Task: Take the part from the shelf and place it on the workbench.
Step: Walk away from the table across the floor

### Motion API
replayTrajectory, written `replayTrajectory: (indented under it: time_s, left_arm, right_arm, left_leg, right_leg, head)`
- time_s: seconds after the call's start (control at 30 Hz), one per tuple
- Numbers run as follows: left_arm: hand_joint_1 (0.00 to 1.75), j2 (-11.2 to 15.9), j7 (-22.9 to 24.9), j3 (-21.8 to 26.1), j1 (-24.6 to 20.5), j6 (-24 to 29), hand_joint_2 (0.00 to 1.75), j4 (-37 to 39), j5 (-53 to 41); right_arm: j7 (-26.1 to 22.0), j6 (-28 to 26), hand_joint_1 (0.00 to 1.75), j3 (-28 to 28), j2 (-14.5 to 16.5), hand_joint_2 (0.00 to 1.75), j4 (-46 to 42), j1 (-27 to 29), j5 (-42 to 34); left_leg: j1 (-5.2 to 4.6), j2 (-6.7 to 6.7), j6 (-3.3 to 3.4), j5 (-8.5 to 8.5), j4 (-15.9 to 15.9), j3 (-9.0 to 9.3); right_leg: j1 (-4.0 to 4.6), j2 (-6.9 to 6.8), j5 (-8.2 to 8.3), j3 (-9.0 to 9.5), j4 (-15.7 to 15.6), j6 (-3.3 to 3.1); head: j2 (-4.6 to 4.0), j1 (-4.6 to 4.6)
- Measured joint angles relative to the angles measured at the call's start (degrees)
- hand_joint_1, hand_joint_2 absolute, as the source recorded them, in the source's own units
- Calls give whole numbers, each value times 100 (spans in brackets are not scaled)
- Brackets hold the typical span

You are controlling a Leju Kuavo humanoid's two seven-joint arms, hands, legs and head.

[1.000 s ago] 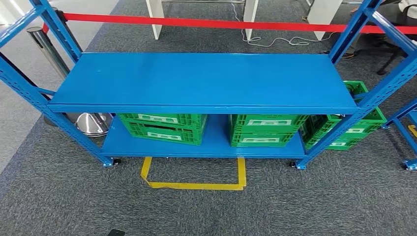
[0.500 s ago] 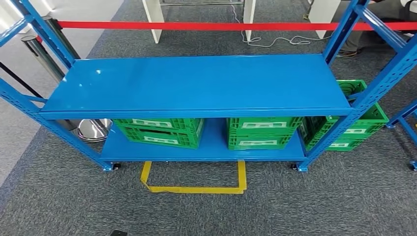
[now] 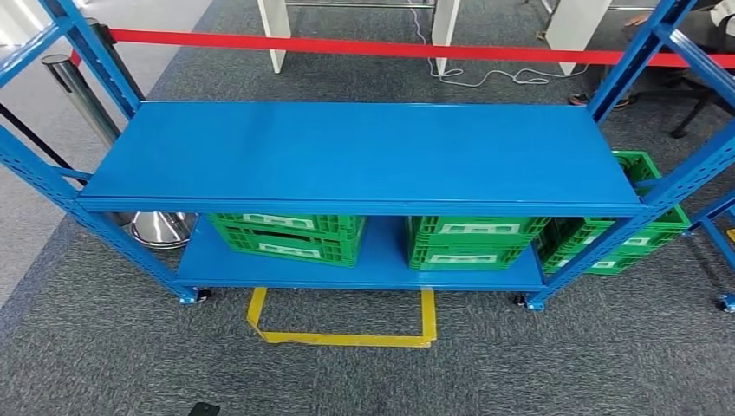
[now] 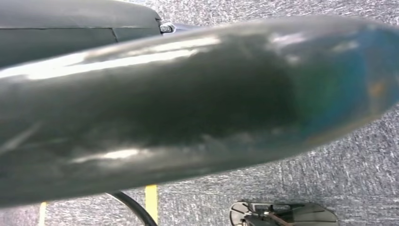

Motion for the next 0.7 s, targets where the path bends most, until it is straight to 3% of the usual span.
replayTrajectory:
  time_s: [0.03, 0.07, 0.13, 0.2, 0.37, 0.43, 0.5, 0.53, 0.57, 0.63, 0.67, 0.7]
  left_arm:
    - [0, -1, 0, 0, 5, -1, 0, 0, 0]
    - [0, -1, 0, 0, 10, -1, 0, 0, 0]
    - [0, -4, 0, 0, 18, -3, 0, 0, 0]
    - [0, -7, 0, 0, 9, -7, 0, 0, 0]
    - [0, -5, 0, 0, -9, -17, 0, 0, 0]
    - [0, -3, 0, 0, -10, -20, 0, 0, 0]
    - [0, -3, 0, 0, -1, -23, 0, 0, 0]
    - [0, -3, 0, 0, 8, -24, 0, 0, 0]
    - [0, -3, 0, 0, 17, -25, 0, 0, 0]
    - [0, -2, 0, 0, 23, -25, 0, 0, 0]
    - [0, -2, 0, 1, 22, -26, 0, 0, 0]
    - [0, -2, 0, 2, 15, -27, 0, 0, 0]
  right_arm:
    - [2, 1, 0, 0, 0, 0, 0, 10, -1]
    - [4, 1, 0, 0, 0, 0, 0, 18, -1]
    - [5, 2, 0, 0, -2, 0, 0, 19, -3]
    - [9, 16, 0, 0, -5, 0, 1, 5, -7]
    - [24, 45, 0, 0, -11, 0, 0, 14, -13]
    - [26, 60, 0, 0, -11, 0, 0, 11, -17]
    - [27, 73, 0, -1, -11, 0, 0, 8, -26]
    - [28, 75, 0, -1, -12, 0, 0, 10, -29]
    - [28, 76, 0, -2, -13, 0, 0, 12, -30]
    - [28, 79, 0, -2, -12, 0, 1, 14, -30]
    - [28, 81, 0, -2, -11, 0, 2, 12, -30]
    - [30, 83, 0, -2, -11, 0, 2, 8, -30]
  left_leg:
    - [-3, -2, 5, -22, 1, 22]
    - [-3, -6, 4, -48, 2, 55]
    - [-3, -12, -21, -113, 4, 140]
    - [-22, -14, -78, -182, 22, 191]
    - [-26, -8, -210, -326, 167, 178]
    - [-6, -3, -273, -583, 754, -101]
    - [17, -2, -308, -801, 1501, -534]
    - [27, -2, -315, -773, 1683, -676]
    - [35, -1, -314, -619, 1638, -715]
    - [44, 2, -293, -104, 1000, -533]
    - [35, 4, -277, 71, 655, -405]
    - [23, 7, -252, 142, 396, -300]
  right_leg:
    - [-1, 0, 62, -119, 113, 5]
    - [-2, -1, 235, -130, 10, 6]
    - [-2, -2, 705, 125, -677, -12]
    - [6, 3, 898, 409, -1266, -56]
    - [-6, 5, 820, 568, -1434, -203]
    - [-19, -9, 784, 635, -1451, -260]
    - [-19, -13, 729, 695, -1451, -287]
    - [-18, -8, 697, 733, -1451, -287]
    - [-19, -2, 663, 782, -1451, -284]
    - [-20, 8, 579, 883, -1452, -255]
    - [-12, 9, 532, 914, -1451, -224]
    - [-6, 8, 492, 926, -1453, -190]
  head:
    - [0, 0]
    - [0, 0]
    - [0, 1]
    - [0, -3]
    - [0, -40]
    - [0, -61]
    - [0, -68]
    - [0, -69]
    - [0, -70]
    - [0, -72]
    - [0, -72]
    - [0, -73]
